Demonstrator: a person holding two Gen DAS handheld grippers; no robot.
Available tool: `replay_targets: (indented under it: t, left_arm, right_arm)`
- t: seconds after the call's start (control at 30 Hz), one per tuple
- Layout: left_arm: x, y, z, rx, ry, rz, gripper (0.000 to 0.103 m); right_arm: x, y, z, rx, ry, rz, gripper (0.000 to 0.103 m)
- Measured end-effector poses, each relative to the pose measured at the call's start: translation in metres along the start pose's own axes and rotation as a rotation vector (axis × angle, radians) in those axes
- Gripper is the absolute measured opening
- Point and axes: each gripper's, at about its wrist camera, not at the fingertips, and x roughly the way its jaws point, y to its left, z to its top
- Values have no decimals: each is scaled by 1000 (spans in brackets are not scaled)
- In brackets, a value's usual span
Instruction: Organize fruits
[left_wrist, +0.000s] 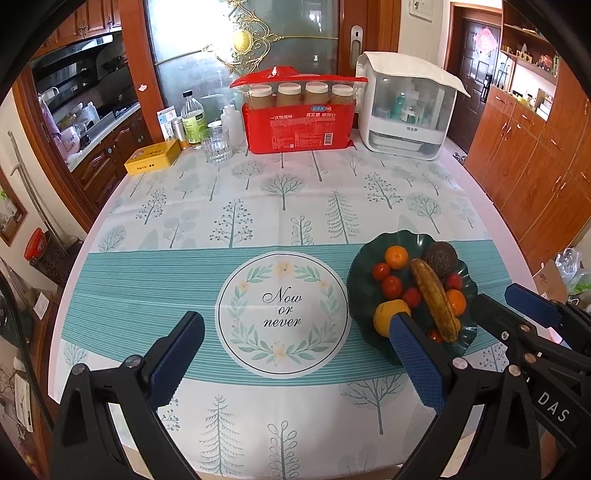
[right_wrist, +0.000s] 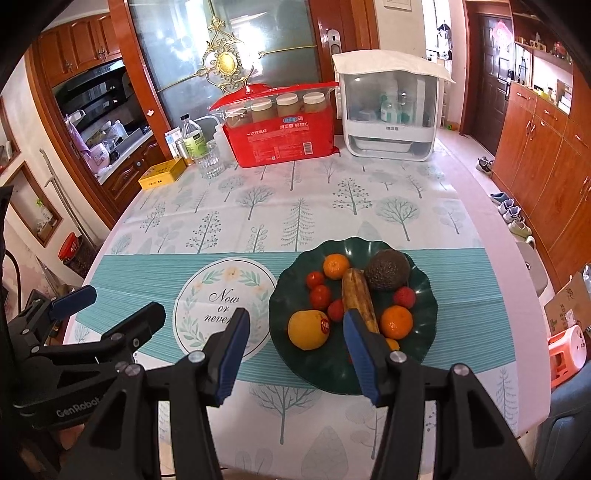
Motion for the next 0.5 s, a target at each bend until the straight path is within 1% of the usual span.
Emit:
replay_targets:
  t: [0.5]
  left_arm:
    - [-4, -5, 1, -4, -2, -7, 100]
  right_arm:
    - [-2, -5, 0, 12, 9, 2, 53]
